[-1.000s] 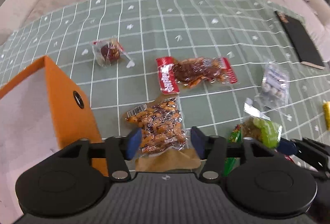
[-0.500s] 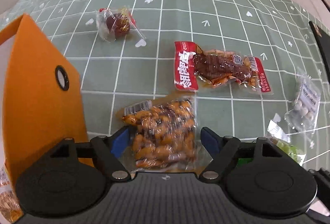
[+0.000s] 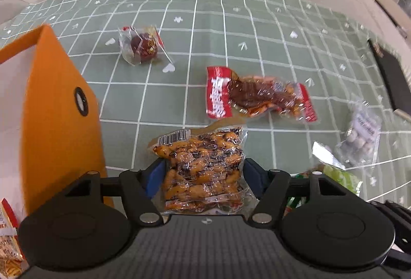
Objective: Organize snacks
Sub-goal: 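Lift both packets and carry them over the orange box with both grippers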
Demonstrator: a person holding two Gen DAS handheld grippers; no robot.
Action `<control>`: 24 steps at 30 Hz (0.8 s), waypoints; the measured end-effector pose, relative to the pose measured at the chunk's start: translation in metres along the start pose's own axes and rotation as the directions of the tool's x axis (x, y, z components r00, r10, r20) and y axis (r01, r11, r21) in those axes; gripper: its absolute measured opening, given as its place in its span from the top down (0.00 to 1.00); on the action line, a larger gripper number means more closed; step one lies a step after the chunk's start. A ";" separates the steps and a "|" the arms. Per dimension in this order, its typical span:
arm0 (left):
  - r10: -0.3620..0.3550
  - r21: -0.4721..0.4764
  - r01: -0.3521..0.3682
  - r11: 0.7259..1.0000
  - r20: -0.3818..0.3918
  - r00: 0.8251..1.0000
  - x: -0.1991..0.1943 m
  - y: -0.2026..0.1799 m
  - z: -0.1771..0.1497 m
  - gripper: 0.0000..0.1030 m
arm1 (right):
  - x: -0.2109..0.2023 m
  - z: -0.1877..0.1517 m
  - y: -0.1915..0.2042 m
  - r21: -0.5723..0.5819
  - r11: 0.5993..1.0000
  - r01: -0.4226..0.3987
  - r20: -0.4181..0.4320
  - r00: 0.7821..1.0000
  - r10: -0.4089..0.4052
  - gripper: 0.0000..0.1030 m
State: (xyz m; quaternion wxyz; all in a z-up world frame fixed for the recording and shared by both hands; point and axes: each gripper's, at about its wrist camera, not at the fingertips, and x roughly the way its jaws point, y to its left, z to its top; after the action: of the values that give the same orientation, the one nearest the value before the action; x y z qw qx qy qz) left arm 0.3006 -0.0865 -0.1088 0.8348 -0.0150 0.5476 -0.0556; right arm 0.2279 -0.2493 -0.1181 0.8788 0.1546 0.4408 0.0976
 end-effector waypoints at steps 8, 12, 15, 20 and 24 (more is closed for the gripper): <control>-0.128 -0.025 0.132 0.991 0.118 0.985 -0.067 -0.001 -0.001 0.27 | -0.023 0.002 0.008 -0.025 1.000 0.015 0.055 0.998 -0.013 0.66; -0.170 -0.029 0.177 0.984 0.173 0.970 -0.104 0.010 -0.008 0.27 | -0.041 -0.001 0.025 -0.081 0.997 0.003 0.080 0.997 0.003 0.66; -0.179 -0.041 0.191 0.981 0.201 0.963 -0.125 0.026 -0.016 0.27 | -0.055 -0.001 0.045 -0.127 0.992 -0.021 0.099 0.995 0.033 0.66; -0.142 -0.064 0.161 0.985 0.230 0.963 -0.150 0.066 -0.026 0.26 | -0.074 -0.002 0.088 -0.209 0.975 -0.073 0.124 0.987 0.101 0.66; -0.086 -0.088 0.108 0.990 0.220 0.972 -0.159 0.097 -0.028 0.26 | -0.075 -0.005 0.129 -0.287 0.950 -0.122 0.111 0.981 0.160 0.66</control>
State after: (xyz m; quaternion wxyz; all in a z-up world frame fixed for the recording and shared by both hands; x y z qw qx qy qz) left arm 0.2197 0.0279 0.0171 0.8837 -0.0894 0.4546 -0.0671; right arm 0.1746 -0.1509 -0.0187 0.9098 0.0668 0.3511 0.2108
